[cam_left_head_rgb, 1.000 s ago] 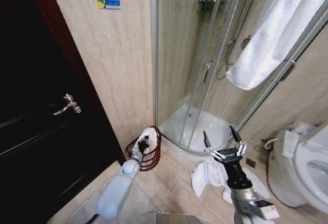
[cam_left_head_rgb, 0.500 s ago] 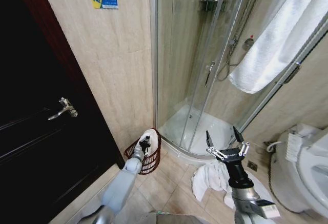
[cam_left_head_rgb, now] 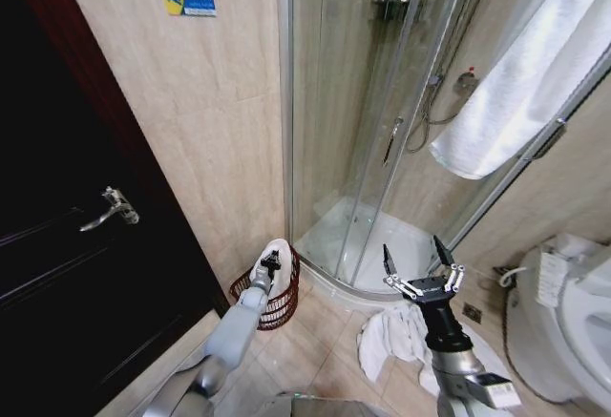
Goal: Discard the used towel into the hamper.
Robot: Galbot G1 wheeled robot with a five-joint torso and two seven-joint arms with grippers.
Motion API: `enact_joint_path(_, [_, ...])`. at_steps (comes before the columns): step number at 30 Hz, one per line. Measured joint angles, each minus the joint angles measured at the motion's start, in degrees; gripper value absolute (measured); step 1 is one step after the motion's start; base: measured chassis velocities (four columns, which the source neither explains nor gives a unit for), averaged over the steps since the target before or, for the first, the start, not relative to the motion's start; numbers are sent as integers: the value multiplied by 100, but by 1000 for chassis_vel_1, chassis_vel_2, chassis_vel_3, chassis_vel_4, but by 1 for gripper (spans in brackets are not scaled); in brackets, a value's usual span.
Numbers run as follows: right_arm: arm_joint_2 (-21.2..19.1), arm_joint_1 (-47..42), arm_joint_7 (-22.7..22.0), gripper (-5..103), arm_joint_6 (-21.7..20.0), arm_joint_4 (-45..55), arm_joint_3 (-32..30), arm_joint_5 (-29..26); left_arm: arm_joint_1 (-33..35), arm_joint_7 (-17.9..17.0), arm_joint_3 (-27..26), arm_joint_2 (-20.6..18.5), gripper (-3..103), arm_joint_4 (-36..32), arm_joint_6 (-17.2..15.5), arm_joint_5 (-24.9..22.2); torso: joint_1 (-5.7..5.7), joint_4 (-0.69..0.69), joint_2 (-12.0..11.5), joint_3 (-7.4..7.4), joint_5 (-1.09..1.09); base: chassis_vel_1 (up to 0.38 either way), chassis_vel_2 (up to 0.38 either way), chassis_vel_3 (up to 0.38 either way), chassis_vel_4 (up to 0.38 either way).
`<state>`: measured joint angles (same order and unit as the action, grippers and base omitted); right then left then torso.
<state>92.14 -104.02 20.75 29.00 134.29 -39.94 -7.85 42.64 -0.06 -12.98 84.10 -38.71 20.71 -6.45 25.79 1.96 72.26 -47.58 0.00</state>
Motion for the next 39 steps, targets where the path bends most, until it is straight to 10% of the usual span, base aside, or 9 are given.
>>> enact_joint_path(6, [0, 41, 351, 100, 83, -47, 23, -155, 59, -80, -107, -49, 10, 295, -24, 481, -2, 1, 0, 0, 0, -9, 14, 24, -9])
enact_joint_path(10, [0, 69, 469, 100, 100, -151, 82, -158, 285, 55, -105, -249, 31, -18, -769, 633, -5, 1, 1, 2, 0, 0, 0, 0, 0])
enact_joint_path(19, [0, 63, 551, 100, 147, -201, 77, -204, 474, 172, -130, -370, 54, -288, -1320, 867, -3, 1, 1, 1, 0, 0, 0, 0, 0])
enact_joint_path(29, [0, 103, 695, 100, 152, -219, 121, -215, 689, -73, 89, -438, 96, -1349, -1452, -373, -3, 0, 1, 1, 0, 0, 0, 0, 0])
enact_joint_path(39, [0, 146, 656, 100, 160, -177, 108, -213, 1300, 8, -78, -736, 100, -2313, -1577, -689, -3, 1, 1, 1, -1, 0, 0, 0, 0])
